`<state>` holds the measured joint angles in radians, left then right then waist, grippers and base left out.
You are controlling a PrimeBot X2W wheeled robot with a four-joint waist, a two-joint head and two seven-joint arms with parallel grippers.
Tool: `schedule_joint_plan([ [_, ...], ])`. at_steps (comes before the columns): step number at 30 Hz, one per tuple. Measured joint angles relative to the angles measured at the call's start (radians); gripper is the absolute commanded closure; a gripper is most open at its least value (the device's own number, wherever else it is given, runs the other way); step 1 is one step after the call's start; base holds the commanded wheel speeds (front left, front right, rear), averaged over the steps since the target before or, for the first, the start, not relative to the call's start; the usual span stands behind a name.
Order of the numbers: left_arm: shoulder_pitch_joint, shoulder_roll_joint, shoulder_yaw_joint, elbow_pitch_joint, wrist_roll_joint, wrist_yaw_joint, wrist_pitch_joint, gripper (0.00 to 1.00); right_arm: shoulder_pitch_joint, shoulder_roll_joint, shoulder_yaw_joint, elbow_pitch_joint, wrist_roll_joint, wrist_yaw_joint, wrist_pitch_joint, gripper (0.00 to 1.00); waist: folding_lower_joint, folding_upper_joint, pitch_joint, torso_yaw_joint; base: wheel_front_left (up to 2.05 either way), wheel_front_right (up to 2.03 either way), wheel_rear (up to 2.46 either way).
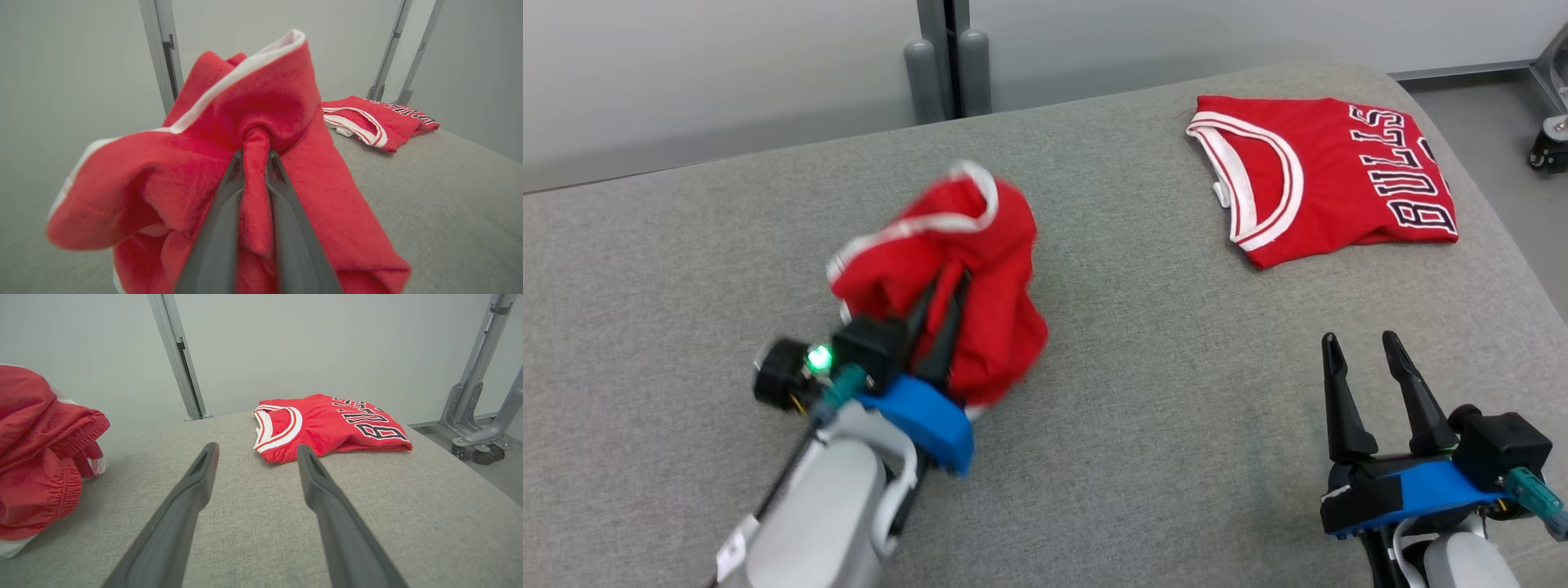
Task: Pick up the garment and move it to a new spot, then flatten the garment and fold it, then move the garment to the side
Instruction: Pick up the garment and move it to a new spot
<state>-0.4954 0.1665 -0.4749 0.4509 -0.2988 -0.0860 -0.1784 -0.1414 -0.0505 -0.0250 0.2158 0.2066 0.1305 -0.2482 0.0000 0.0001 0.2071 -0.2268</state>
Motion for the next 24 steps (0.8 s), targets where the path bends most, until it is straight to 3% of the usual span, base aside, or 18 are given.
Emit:
schedule_joint_plan([
  [5, 0.096, -0.033, -0.059, 0.085, -0.002, -0.008, -0.018, 1.00, -0.009, 0.000, 0.012, 0.020, 0.003, 0.000, -0.002, 0.00, -0.0001, -0.0001, -0.007, 0.013, 0.00, 0.00, 0.00],
  [6, 0.106, -0.038, -0.070, 0.102, 0.001, -0.009, -0.021, 0.43, -0.010, 0.000, 0.015, 0.023, 0.004, 0.000, -0.005, 0.00, -0.0001, 0.0000, -0.009, 0.015, 0.00, 0.00, 0.00],
  [7, 0.110, -0.042, -0.080, 0.115, 0.002, -0.009, -0.028, 0.00, -0.010, 0.000, 0.015, 0.026, 0.004, 0.000, -0.005, 0.00, 0.0000, 0.0001, -0.012, 0.017, 0.00, 0.00, 0.00],
  [12, 0.102, -0.060, -0.064, 0.115, -0.004, -0.001, -0.066, 0.00, -0.006, 0.000, 0.007, 0.041, 0.000, 0.000, -0.008, 0.00, 0.0000, 0.0000, -0.039, 0.042, 0.00, 0.00, 0.00],
  [16, 0.093, -0.062, -0.004, 0.048, -0.018, 0.040, -0.081, 0.00, 0.015, 0.000, 0.000, 0.052, -0.003, 0.000, -0.009, 0.00, -0.0001, 0.0000, -0.071, 0.076, 0.00, 0.00, 0.00],
  [24, 0.190, 0.019, 0.193, -0.149, 0.001, 0.114, -0.083, 0.00, 0.035, 0.001, -0.005, 0.059, -0.012, 0.000, -0.010, 0.00, 0.0000, 0.0000, -0.119, 0.158, 0.00, 0.00, 0.00],
])
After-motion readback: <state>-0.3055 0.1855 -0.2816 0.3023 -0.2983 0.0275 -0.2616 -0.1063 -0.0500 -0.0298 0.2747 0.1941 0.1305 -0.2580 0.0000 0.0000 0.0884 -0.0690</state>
